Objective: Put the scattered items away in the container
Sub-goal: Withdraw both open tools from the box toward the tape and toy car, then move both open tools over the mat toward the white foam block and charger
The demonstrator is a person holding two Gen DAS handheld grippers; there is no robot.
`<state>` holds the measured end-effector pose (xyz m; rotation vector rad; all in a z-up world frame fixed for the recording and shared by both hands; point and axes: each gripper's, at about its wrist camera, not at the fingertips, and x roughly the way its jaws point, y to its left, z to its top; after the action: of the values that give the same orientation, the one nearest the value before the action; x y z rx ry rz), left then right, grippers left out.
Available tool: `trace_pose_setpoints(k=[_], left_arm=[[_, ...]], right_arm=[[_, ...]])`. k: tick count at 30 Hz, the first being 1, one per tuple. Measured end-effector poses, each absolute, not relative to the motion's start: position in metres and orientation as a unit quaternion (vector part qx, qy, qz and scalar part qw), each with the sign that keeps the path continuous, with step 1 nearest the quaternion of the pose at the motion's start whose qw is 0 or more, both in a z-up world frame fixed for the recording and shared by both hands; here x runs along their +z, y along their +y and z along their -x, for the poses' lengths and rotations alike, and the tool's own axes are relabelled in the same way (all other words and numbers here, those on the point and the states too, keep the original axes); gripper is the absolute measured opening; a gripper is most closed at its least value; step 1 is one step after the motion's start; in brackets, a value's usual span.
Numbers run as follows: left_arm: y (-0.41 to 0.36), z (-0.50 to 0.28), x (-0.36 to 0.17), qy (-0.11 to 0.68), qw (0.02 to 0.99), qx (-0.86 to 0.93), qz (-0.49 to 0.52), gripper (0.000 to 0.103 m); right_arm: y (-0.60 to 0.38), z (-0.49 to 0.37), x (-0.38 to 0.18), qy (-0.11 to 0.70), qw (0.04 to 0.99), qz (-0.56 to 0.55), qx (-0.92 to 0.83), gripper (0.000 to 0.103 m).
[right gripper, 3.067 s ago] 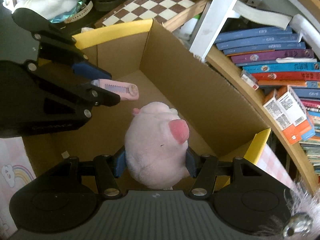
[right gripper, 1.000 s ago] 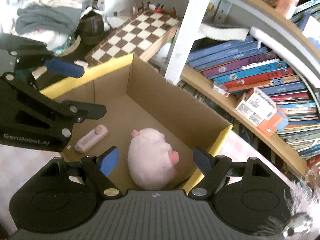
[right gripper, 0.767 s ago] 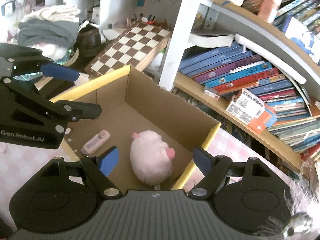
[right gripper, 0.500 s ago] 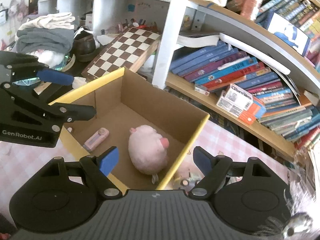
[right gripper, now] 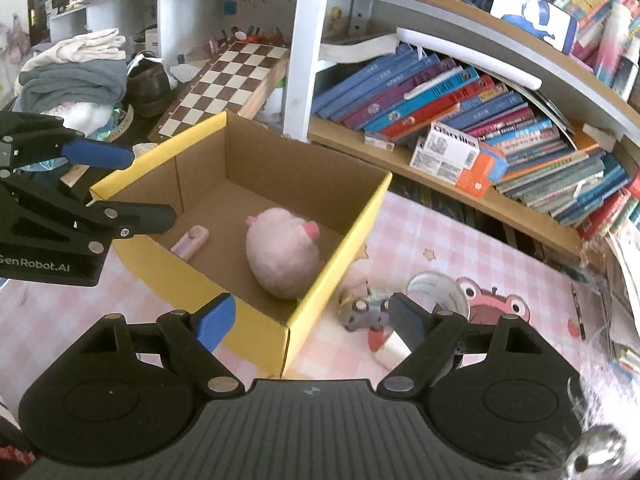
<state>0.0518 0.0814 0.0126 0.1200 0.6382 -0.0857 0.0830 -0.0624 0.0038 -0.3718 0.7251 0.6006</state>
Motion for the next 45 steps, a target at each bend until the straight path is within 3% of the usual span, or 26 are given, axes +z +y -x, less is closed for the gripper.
trace_pose_setpoints(k=[45], left_arm=[[-0.032, -0.055, 0.000, 0.365, 0.923, -0.063, -0.101, 0.070]], right_arm=[[-0.170, -0.084, -0.024, 0.363, 0.895, 0.118, 0.230, 0.085]])
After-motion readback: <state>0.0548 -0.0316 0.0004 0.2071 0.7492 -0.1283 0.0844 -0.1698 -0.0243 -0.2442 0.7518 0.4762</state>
